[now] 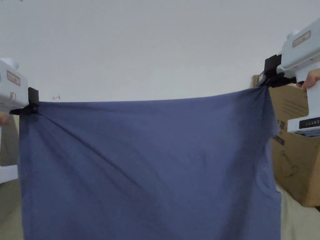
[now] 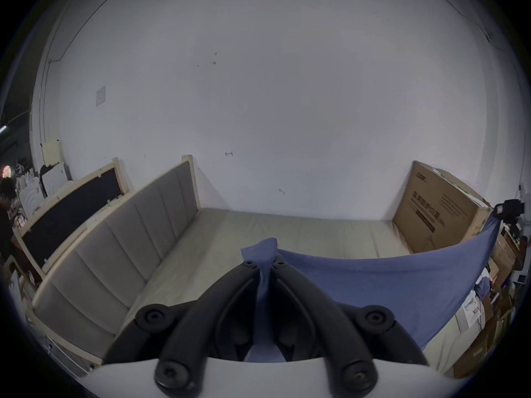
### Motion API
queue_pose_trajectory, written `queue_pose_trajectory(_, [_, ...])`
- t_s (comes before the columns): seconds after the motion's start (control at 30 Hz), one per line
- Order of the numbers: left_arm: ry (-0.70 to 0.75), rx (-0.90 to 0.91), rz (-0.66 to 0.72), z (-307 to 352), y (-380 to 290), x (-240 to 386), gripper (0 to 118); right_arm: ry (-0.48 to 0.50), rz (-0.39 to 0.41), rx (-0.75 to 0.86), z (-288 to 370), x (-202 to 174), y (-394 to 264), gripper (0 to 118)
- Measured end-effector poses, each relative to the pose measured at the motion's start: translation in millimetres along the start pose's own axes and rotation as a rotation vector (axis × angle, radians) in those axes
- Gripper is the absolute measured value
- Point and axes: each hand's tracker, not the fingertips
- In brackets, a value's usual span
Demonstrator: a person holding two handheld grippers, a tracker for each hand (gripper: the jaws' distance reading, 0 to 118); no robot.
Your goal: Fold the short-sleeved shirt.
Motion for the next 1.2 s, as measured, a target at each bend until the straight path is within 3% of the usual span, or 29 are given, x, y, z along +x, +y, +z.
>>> queue_pose_trajectory(0.2, [0.043, 0.04, 0.009, -27, 74, 7, 1, 0.004, -0.021, 0.054, -7, -30, 66, 5])
queue_pose_trajectory(0.3, [0.074, 0.084, -0.058, -32, 103, 14, 1, -0.001, -0.025, 0.071, -6, -37, 88, 5])
queue_pose_trajectory(0.43, [0.041, 0.135, 0.018, -31, 125, 11, 1, -0.007, -0.051, 0.111, 0, -37, 106, 5])
queue_pose_trajectory(0.57, [0.059, 0.151, -0.026, -30, 125, 16, 1, 0.009, -0.021, 0.112, -3, -34, 101, 5])
queue_pose_trajectory(0.7, [0.058, 0.126, -0.037, -39, 96, 21, 1, 0.01, -0.011, 0.091, -28, -26, 81, 5])
queue_pose_trajectory(0.9, [0.066, -0.038, -0.053, -106, 17, 25, 1, -0.033, -0.036, -0.067, -105, -1, 15, 5])
queue_pose_trajectory(0.97, [0.073, -0.106, -0.062, -135, -17, 26, 1, -0.05, -0.044, -0.113, -137, 9, -13, 5])
queue_pose_trajectory(1.0, [0.073, -0.15, -0.067, -197, -8, 13, 1, -0.061, -0.043, -0.145, -157, 16, -30, 5])
queue_pose_trajectory(1.03, [0.074, -0.188, -0.068, -218, -26, 11, 1, -0.078, -0.05, -0.175, -175, 22, -48, 5])
queue_pose_trajectory(1.2, [0.1, -0.329, -0.063, -296, -126, 12, 1, -0.121, -0.078, -0.348, -264, 56, -140, 5])
